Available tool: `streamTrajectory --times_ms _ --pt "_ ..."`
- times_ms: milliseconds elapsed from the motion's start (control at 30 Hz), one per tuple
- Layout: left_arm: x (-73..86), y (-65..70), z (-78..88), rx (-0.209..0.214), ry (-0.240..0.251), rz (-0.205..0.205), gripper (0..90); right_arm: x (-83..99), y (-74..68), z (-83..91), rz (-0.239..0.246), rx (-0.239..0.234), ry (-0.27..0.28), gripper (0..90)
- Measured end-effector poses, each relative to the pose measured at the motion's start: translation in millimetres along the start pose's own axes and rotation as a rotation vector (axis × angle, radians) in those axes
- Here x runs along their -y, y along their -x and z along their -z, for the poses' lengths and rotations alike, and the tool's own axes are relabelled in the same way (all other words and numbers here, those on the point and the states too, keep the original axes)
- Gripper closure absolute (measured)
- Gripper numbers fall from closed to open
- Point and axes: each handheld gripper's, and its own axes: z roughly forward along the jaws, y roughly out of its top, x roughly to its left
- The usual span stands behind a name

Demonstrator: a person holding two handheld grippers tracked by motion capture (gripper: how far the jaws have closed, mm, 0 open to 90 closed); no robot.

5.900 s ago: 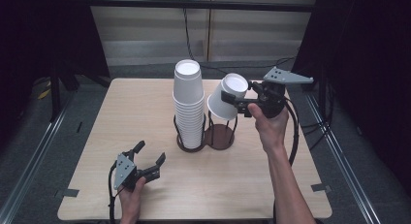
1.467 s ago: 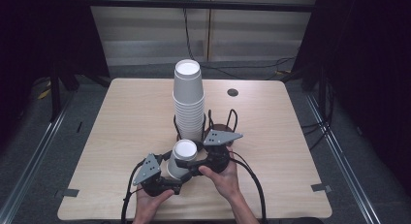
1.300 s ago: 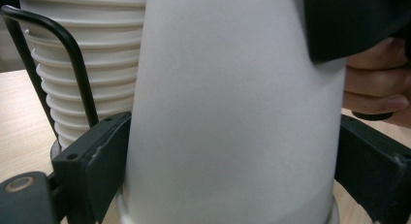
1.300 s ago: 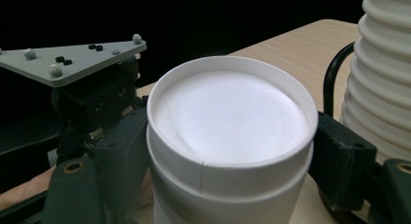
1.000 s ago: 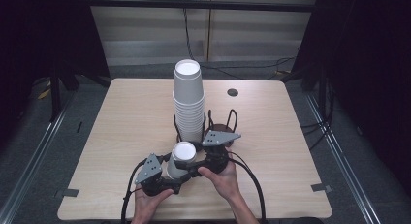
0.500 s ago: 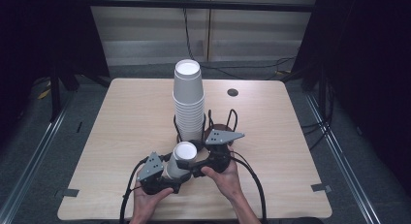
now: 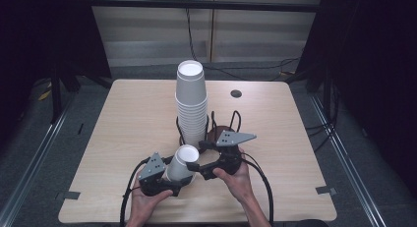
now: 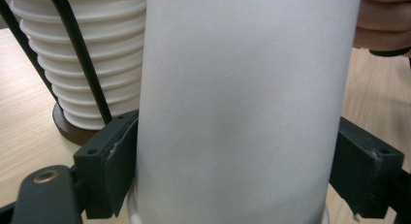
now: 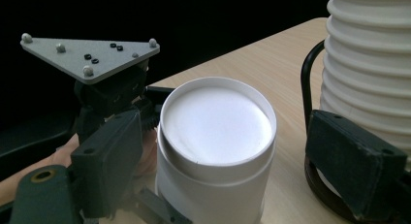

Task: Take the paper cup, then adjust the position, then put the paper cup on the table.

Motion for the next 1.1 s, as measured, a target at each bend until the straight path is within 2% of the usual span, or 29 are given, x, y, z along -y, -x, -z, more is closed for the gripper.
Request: streamTrajectory --times_ms 100,167,233,267,300,333,467,500,533,600,633,667,767,833,867,900,933,1000,1033,1100 --pt "0.0 -2.3 0.4 0.01 -0.016 0.016 14.9 -0.1 -0.8 2.7 0.014 0.003 -0.006 13.0" --pt "-0.1 -2.3 0.7 0.012 -0.023 0.012 15.0 -0.2 -0.9 4.0 0.013 0.002 -0.005 13.1" --pt "-2.3 -1.5 -0.1 0.027 -0.062 -0.014 15.0 0.1 -0.4 7.3 0.017 0.0 -0.013 13.1" --pt "-3.7 -1.4 -0.4 0.023 -0.078 -0.032 15.0 0.5 -0.1 8.4 0.016 0.002 -0.018 13.1" --pt "-3.7 -1.4 -0.4 0.023 -0.078 -0.032 15.0 0.5 -0.1 8.4 0.016 0.002 -0.018 13.1" --pt "-6.2 -0.9 -1.2 0.017 -0.097 -0.046 15.0 2.0 0.3 11.0 0.029 0.007 -0.038 13.2" --pt "-6.8 -1.9 -1.3 0.017 -0.101 -0.043 15.0 5.1 0.1 15.3 0.039 0.021 -0.075 13.1" --pt "-6.1 -1.5 -2.2 0.014 -0.123 -0.05 15.0 5.9 0.3 16.1 0.051 0.013 -0.082 13.1" --pt "-6.1 -1.5 -2.2 0.014 -0.123 -0.05 15.0 5.9 0.3 16.1 0.051 0.013 -0.082 13.1" --pt "-5.5 -1.3 -3.2 0.023 -0.143 -0.056 15.0 7.3 0.5 17.7 0.07 0.015 -0.128 13.3" --pt "-5.5 -1.3 -3.2 0.023 -0.143 -0.056 15.0 7.3 0.5 17.7 0.07 0.015 -0.128 13.3" --pt "-5.6 -2.1 -3.2 0.025 -0.153 -0.057 15.0 8.0 1.0 17.6 0.077 0.025 -0.161 13.4" --pt "-5.8 -2.6 -3.5 0.029 -0.176 -0.068 15.0 8.7 1.3 16.8 0.093 0.022 -0.193 13.5" --pt "-6.3 -1.8 -3.4 0.034 -0.189 -0.069 15.0 8.8 1.4 16.6 0.09 0.012 -0.204 13.7" --pt "-7.2 0.8 -3.6 0.04 -0.194 -0.066 15.0 9.1 1.6 16.4 0.095 -0.009 -0.226 13.3" --pt "-8.1 1.0 -3.5 0.036 -0.207 -0.083 15.0 9.1 1.5 16.1 0.096 -0.017 -0.237 13.3" --pt "-8.5 1.1 -3.6 0.032 -0.213 -0.085 15.0 9.1 1.3 15.8 0.101 -0.028 -0.26 13.3" --pt "-9.1 1.2 -4.1 0.033 -0.219 -0.091 15.0 9.3 1.7 15.7 0.106 -0.034 -0.271 13.3" --pt "-9.8 1.7 -5.2 0.034 -0.228 -0.091 15.0 9.7 2.5 14.7 0.098 -0.054 -0.294 13.3" --pt "-10.8 2.1 -5.4 0.032 -0.251 -0.105 15.0 9.3 2.9 13.8 0.112 -0.043 -0.32 13.4"
